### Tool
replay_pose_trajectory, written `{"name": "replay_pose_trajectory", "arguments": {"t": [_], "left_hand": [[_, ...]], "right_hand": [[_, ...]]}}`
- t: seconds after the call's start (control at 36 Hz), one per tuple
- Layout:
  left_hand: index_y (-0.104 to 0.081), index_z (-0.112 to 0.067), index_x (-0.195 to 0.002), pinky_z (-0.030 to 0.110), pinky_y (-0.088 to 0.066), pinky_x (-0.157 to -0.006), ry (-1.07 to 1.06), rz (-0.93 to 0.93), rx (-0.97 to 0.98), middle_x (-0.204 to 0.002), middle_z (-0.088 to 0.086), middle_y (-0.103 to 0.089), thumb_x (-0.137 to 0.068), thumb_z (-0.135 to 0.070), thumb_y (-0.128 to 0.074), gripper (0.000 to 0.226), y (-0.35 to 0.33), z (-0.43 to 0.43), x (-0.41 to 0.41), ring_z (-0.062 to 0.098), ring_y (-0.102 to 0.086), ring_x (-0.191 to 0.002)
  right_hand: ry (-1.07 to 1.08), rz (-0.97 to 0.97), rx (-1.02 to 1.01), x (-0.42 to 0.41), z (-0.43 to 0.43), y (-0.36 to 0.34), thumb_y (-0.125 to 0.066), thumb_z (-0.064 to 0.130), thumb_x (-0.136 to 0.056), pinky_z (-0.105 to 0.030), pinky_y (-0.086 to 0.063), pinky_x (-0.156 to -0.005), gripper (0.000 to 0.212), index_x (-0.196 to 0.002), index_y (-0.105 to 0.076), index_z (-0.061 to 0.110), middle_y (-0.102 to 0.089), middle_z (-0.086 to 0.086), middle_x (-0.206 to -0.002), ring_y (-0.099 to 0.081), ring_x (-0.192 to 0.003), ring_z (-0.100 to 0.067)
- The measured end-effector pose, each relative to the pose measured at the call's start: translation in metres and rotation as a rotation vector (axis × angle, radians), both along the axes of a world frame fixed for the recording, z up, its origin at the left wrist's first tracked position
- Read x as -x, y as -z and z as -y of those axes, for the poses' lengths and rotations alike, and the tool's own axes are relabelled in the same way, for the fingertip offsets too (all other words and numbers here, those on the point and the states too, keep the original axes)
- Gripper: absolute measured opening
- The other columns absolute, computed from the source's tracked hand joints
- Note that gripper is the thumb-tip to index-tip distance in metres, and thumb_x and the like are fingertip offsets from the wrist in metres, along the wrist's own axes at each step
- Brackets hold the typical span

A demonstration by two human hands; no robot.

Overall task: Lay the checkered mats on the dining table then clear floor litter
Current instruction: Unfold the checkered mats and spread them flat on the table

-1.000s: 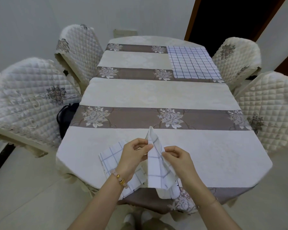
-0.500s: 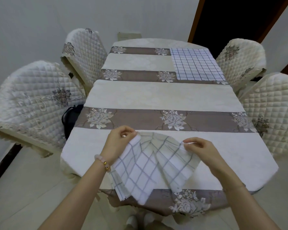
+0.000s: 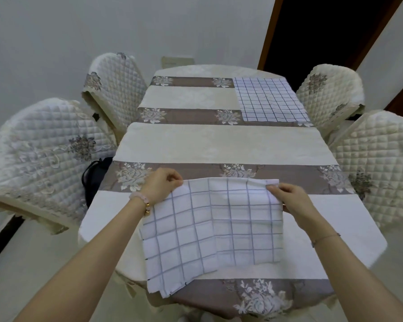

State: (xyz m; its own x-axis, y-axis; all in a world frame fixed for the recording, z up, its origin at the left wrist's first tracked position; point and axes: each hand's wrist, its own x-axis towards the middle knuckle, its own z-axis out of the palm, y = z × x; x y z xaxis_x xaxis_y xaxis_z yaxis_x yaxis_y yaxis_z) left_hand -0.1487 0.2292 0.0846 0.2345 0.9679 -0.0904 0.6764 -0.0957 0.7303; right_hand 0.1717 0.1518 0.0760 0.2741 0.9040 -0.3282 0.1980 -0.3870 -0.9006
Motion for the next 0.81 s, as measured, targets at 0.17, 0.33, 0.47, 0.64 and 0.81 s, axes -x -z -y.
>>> {"name": "replay_pose_trajectory", "arguments": {"t": [0.17,0.33,0.47,0.64,0.81], "left_hand": [[-0.062,-0.019,-0.074,0.027,-0.043,-0.065,-0.090,-0.103,0.056,-0.067,-0.003,-0.059,-0.087,-0.014,-0.059,0.014,0.037,-0.008,0.001,0.018,-0.056,-0.071],[-0.062,-0.008,-0.104,0.036,-0.048,-0.079,-0.157,-0.220,0.050,-0.103,0.011,-0.066,-0.091,-0.017,-0.055,0.017,0.060,-0.005,0.013,0.030,-0.059,-0.097],[-0.050,-0.005,-0.128,0.039,-0.040,-0.096,-0.079,-0.349,-0.153,-0.128,0.016,-0.054,-0.090,-0.015,-0.057,0.040,0.062,0.013,-0.003,0.033,-0.048,-0.119],[-0.054,-0.015,-0.125,0.016,-0.032,-0.097,0.254,-0.037,0.058,-0.129,0.000,-0.055,-0.089,-0.024,-0.060,0.037,0.060,0.068,-0.058,0.015,-0.049,-0.122],[-0.043,-0.029,-0.133,0.018,-0.035,-0.100,0.389,0.128,0.162,-0.135,-0.013,-0.047,-0.081,-0.042,-0.067,0.059,0.053,0.108,-0.095,0.003,-0.044,-0.122]], "right_hand": [[0.022,-0.119,0.217,0.012,0.008,0.035,-0.054,0.040,-0.091,-0.030,-0.049,-0.071,0.027,-0.105,-0.062,0.019,-0.064,-0.003,-0.098,-0.061,-0.085,-0.021],[-0.086,-0.038,0.279,0.018,0.043,0.061,-0.062,0.018,-0.088,-0.019,-0.046,-0.053,0.011,-0.093,-0.069,0.011,-0.070,-0.003,-0.085,-0.064,-0.068,-0.013],[-0.026,-0.050,0.272,0.019,0.064,0.069,-0.062,0.008,-0.086,-0.041,-0.055,-0.078,0.013,-0.096,-0.070,0.005,-0.073,-0.014,-0.098,-0.067,-0.081,-0.026],[0.032,-0.198,0.215,0.031,0.078,0.063,-0.063,0.015,-0.087,-0.022,-0.057,-0.069,0.021,-0.097,-0.071,-0.002,-0.072,-0.020,-0.100,-0.066,-0.084,-0.022],[0.018,-0.293,0.182,0.047,0.080,0.054,-0.066,0.029,-0.085,-0.018,-0.051,-0.064,0.029,-0.082,-0.058,0.001,-0.048,-0.010,-0.073,-0.053,-0.069,-0.015]]}}
